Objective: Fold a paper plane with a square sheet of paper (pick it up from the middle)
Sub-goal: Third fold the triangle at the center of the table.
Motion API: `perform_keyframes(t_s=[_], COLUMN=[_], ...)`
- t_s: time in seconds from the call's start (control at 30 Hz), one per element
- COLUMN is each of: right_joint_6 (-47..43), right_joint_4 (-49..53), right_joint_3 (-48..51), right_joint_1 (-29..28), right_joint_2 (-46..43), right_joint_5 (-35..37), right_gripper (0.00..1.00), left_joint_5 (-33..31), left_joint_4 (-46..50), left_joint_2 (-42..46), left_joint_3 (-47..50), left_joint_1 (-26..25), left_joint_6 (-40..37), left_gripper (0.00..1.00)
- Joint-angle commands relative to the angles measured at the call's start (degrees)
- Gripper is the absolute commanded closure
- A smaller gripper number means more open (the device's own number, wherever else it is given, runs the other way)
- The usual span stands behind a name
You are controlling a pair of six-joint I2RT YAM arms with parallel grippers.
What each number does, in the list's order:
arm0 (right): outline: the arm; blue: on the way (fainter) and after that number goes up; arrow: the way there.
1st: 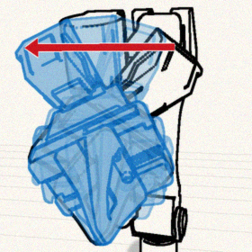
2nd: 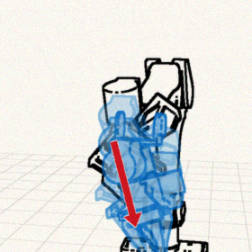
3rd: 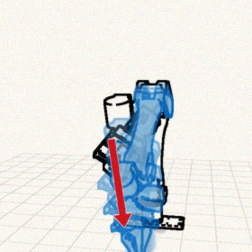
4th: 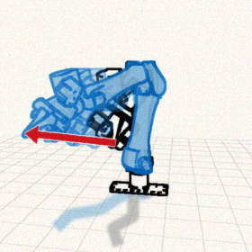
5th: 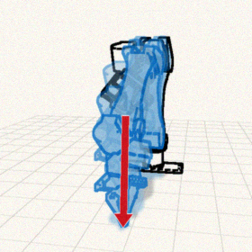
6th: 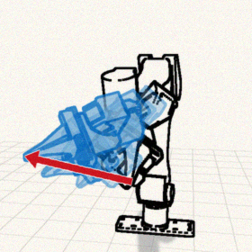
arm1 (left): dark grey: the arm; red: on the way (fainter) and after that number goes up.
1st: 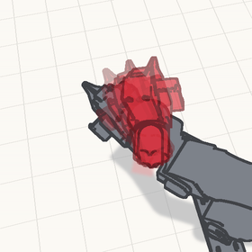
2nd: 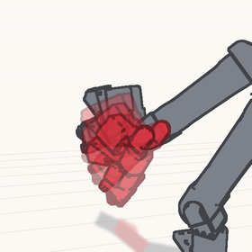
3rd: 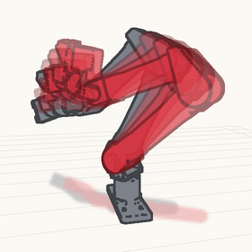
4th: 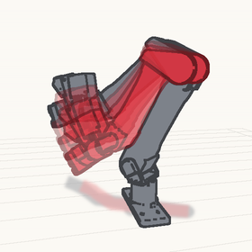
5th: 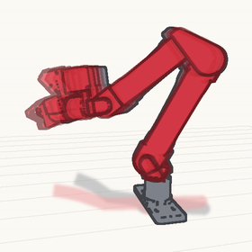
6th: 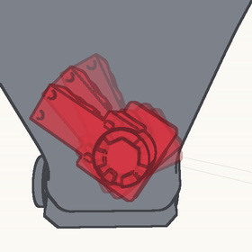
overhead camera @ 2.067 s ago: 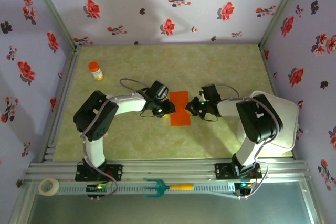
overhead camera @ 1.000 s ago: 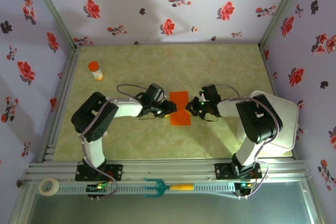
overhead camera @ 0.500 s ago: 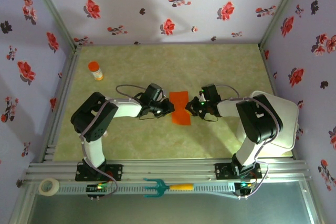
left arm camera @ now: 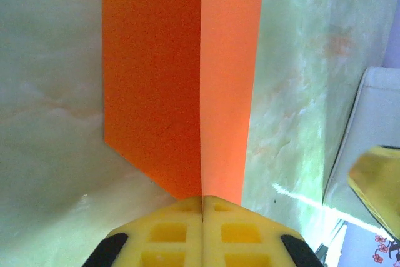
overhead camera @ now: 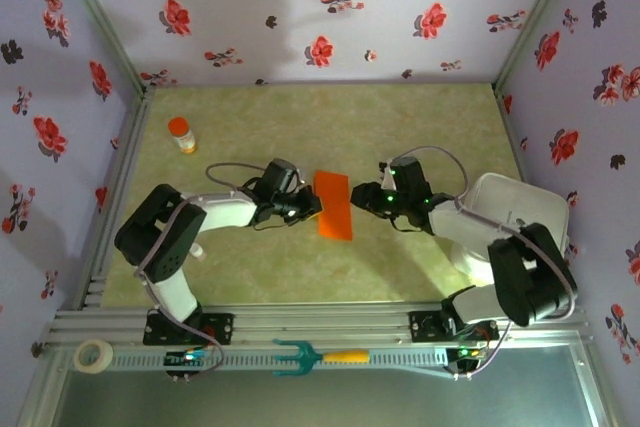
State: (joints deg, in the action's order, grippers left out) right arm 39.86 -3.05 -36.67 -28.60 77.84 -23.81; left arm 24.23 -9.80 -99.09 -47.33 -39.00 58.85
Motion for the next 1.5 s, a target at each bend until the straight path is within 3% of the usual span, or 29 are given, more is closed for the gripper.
perform_keyframes(t_s=[0.0,0.27,0.53,0.8,1.13,1.47], right_joint_6=[-13.9,-38.99,-51.0,-53.14,-51.25,-49.08], right_joint_4=[0.85,-13.07,-16.08,-21.05,-20.29,-20.43], right_joint_3=[2.14,9.52,8.1,6.78,6.21,7.13], right_joint_1=[-7.08,-27.28,-36.29,-38.28,-38.55,-38.48], right_joint_2=[-3.06,-4.76,2.42,8.5,8.96,8.11], right_joint_5=[7.79,24.77,40.36,50.2,49.75,49.17], right_gripper=[0.55,0.45,0.42,0.43,0.55,0.74], left_joint_5=[1.46,1.6,1.7,1.65,1.78,1.7], left_joint_4=[2.71,2.95,2.31,1.9,1.8,1.8], left_joint_2=[1.79,2.13,2.04,2.1,1.93,1.88], left_joint_3=[0.66,0.66,0.9,1.36,1.44,1.35], left_joint_1=[0.49,0.57,0.53,0.57,0.57,0.56], left_joint_6=[0.36,0.9,1.18,1.42,1.33,1.44], left_gripper=[1.0,0.99,0.99,0.99,0.98,0.97])
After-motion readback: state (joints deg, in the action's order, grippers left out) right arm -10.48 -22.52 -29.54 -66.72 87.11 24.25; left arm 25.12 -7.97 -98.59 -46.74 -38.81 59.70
